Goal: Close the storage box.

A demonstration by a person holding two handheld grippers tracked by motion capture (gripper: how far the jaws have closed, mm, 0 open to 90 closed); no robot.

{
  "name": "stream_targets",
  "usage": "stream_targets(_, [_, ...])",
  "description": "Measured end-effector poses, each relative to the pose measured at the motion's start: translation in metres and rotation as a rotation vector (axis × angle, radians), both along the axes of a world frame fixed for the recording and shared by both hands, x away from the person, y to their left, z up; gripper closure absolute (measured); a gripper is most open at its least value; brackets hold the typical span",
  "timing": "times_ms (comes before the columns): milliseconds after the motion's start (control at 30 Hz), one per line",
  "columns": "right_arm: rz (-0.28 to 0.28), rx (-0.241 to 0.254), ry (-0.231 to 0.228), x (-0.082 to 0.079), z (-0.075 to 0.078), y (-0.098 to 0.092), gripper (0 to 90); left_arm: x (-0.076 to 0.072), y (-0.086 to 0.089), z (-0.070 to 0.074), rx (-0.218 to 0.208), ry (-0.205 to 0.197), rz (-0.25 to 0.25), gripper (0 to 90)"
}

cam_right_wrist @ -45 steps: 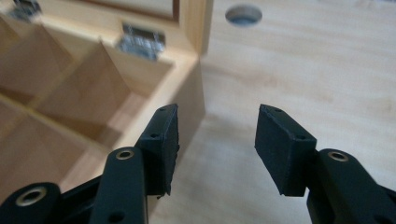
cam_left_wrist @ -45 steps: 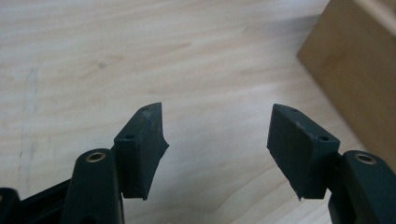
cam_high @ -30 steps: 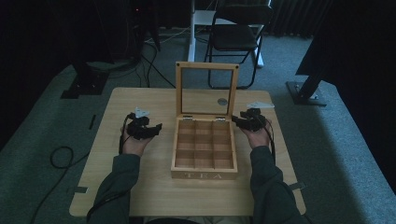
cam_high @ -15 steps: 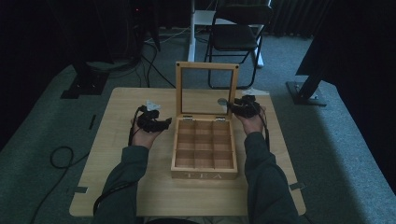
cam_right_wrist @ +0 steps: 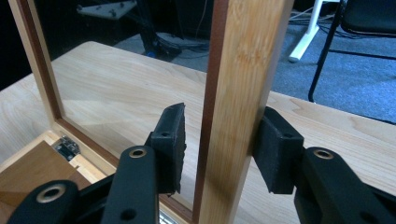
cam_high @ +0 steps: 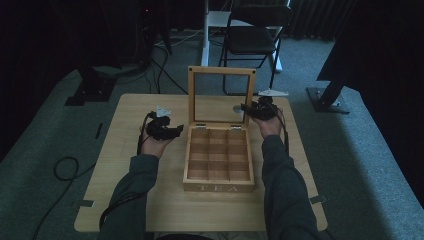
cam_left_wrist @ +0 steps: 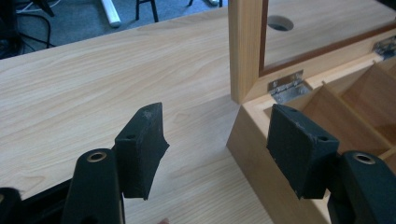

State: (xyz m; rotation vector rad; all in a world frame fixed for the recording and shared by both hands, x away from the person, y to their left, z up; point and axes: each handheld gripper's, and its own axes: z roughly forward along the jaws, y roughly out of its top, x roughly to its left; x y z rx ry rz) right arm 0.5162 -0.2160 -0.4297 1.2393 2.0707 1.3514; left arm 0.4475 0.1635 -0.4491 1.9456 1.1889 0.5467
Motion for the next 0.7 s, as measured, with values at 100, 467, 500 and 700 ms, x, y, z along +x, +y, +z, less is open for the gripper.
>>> stream_targets(100, [0.005,0.000,-0.020,-0.005,0.000,-0.001,57.2,0.003,-0.004,0.004,-0.001,-0.006,-0.002,37.8])
stream_targets(467, [0.022,-0.033,-0.104,-0.034,0.002,-0.001,56.7,0.007,-0.025,0.032,-0.016,-0.072,-0.008,49.0])
stream_targets(500, [0.025,-0.041,-0.108,-0.037,0.003,0.000,56.6,0.007,-0.026,0.035,-0.017,-0.077,-0.012,50.4])
stream_targets(700, [0.061,-0.093,-0.115,-0.048,0.007,-0.001,56.6,0.002,-0.027,0.048,-0.054,-0.107,-0.019,57.9])
